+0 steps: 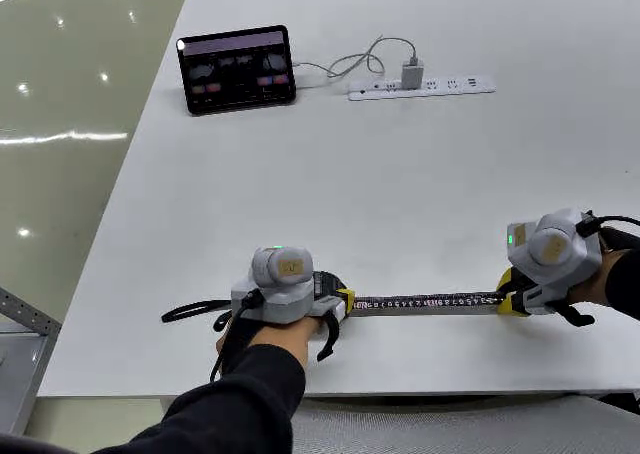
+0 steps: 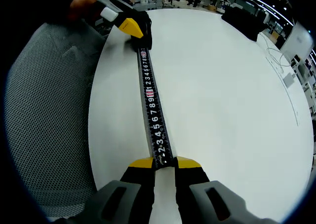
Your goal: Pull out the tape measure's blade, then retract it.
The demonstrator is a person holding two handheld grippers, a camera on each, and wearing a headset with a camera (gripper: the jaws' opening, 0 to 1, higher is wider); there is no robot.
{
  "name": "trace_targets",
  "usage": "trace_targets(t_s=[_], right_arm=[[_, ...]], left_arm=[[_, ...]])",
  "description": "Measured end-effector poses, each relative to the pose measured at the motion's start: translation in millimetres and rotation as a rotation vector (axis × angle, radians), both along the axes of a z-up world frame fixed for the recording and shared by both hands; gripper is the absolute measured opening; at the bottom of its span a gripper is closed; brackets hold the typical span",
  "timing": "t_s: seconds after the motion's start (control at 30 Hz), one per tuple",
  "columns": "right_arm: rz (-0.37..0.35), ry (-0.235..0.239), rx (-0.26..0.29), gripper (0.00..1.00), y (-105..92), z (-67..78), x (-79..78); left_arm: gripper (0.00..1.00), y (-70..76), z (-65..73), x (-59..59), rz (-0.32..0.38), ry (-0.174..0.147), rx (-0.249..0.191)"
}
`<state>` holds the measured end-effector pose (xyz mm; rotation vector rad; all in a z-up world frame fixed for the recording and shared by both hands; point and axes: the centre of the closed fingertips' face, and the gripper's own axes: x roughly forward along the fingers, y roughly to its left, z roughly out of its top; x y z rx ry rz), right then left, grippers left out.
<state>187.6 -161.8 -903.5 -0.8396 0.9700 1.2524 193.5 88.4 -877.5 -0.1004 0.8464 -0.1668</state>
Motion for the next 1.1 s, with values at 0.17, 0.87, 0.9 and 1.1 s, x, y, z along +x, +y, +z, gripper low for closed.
trace_targets(t_s=[0.17, 0.87, 0.9, 1.1], right_arm=[[0.01, -0.008, -0.02, 0.1, 3.7, -2.4, 2.6], [-0.002, 0.029, -0.012, 0.1, 20.0, -4.4, 3.5], [-0.001, 0.029, -0.007, 0.1, 20.5, -5.1, 4.5], [0.004, 0.036, -0.021, 0.1, 24.9, -6.7, 6.2]], left_arm=[[0.58, -0.1, 0.1, -0.3, 0.0, 0.001, 0.001], [0.58, 0.2, 0.1, 0.3, -0.002, 0.003, 0.001], [0.58, 0.1, 0.1, 0.3, -0.003, 0.004, 0.001], [0.58, -0.2, 0.1, 0.4, -0.004, 0.004, 0.002]])
